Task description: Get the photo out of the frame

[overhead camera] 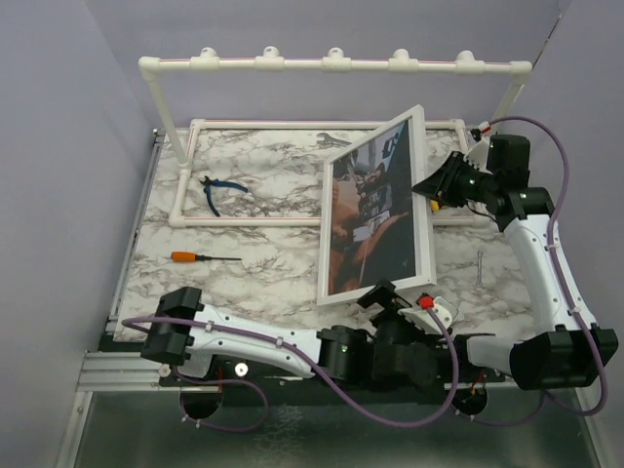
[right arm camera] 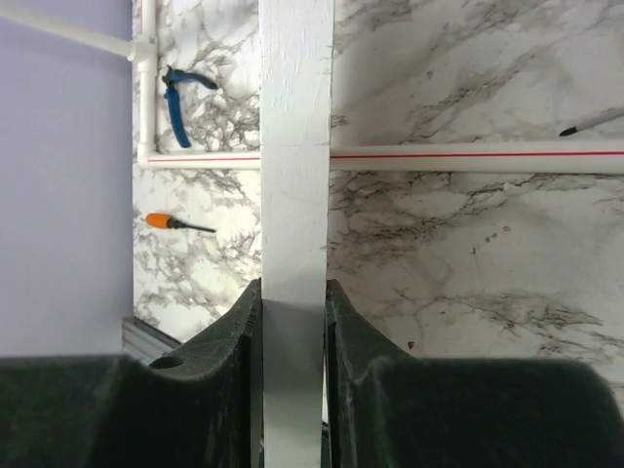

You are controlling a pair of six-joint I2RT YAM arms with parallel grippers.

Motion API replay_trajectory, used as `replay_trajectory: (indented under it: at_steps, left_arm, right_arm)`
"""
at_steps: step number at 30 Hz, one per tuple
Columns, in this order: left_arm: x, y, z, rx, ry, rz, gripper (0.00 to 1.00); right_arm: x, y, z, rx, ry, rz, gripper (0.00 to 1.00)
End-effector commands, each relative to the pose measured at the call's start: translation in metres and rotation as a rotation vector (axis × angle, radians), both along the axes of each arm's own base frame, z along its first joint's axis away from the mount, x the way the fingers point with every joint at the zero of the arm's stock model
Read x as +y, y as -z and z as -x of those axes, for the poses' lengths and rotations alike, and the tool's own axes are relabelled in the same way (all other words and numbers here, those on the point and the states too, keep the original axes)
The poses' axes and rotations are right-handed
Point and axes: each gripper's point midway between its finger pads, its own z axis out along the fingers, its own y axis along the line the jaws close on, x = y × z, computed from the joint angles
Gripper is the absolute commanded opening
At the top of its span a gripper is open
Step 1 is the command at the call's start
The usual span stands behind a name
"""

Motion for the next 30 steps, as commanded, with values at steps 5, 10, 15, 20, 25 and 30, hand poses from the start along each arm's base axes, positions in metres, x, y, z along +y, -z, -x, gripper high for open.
replay_trajectory:
  at_steps: [5, 10, 15, 20, 25, 30]
  left_arm:
    - [0.017, -0.069, 0.013, 0.18, 0.168, 0.292, 0.99]
    - [0.038, -0.073, -0.016, 0.327, 0.161, 0.462, 0.99]
    - [0.056, -0.069, -0.053, 0.432, 0.121, 0.573, 0.99]
    - [0.074, -0.054, -0.083, 0.522, 0.066, 0.647, 0.99]
    - [0.086, -0.025, -0.104, 0.601, 0.008, 0.656, 0.99]
    - [0.093, 0.008, -0.121, 0.688, -0.038, 0.662, 0.98]
  right_arm:
    - [-0.015, -0.056, 0.0, -0.134, 0.052, 0.076, 0.01]
    - [-0.02, -0.071, 0.005, -0.141, 0.065, 0.108, 0.01]
    - [-0.031, -0.098, 0.012, -0.162, 0.111, 0.155, 0.01]
    - [-0.039, -0.118, 0.017, -0.191, 0.134, 0.205, 0.01]
    - [-0.045, -0.127, 0.017, -0.199, 0.133, 0.254, 0.01]
    - [-0.058, -0.122, 0.015, -0.178, 0.151, 0.337, 0.01]
